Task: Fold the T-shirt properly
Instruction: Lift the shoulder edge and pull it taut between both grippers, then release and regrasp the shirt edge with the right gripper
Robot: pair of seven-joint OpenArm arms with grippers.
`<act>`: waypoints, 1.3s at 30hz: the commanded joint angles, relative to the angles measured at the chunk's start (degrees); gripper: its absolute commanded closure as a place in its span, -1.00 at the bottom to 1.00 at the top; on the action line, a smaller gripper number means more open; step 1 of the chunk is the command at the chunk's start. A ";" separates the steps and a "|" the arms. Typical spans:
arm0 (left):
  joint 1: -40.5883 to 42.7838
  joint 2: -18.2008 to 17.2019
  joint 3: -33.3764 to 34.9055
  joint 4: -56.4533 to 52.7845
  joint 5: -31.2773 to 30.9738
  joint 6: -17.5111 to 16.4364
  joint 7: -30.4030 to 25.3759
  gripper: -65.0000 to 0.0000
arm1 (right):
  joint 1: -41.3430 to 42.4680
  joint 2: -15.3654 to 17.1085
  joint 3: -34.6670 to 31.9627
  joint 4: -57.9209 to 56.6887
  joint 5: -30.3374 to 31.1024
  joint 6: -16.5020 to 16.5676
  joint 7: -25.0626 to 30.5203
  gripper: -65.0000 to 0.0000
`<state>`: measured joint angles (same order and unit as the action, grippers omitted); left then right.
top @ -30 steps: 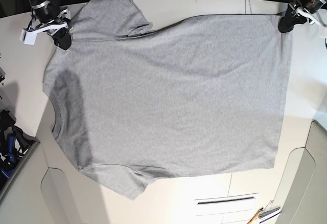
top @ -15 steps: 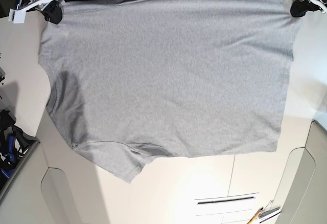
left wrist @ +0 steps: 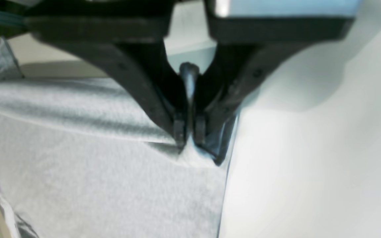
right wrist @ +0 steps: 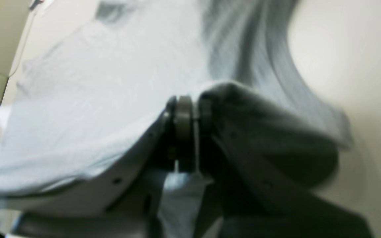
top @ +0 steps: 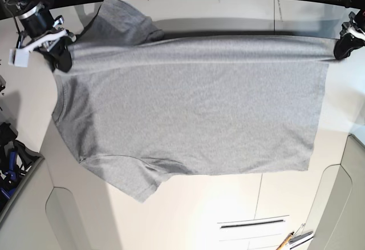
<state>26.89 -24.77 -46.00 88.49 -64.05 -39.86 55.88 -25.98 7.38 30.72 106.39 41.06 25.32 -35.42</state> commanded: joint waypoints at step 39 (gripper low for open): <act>-8.94 -4.28 7.74 -2.51 18.01 3.17 -10.62 0.13 | 5.84 3.23 2.75 0.50 -6.43 -0.92 -7.10 0.05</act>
<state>18.24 -27.77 -37.78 85.10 -45.08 -36.14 46.22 -20.01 10.00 33.23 106.02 33.87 24.01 -43.38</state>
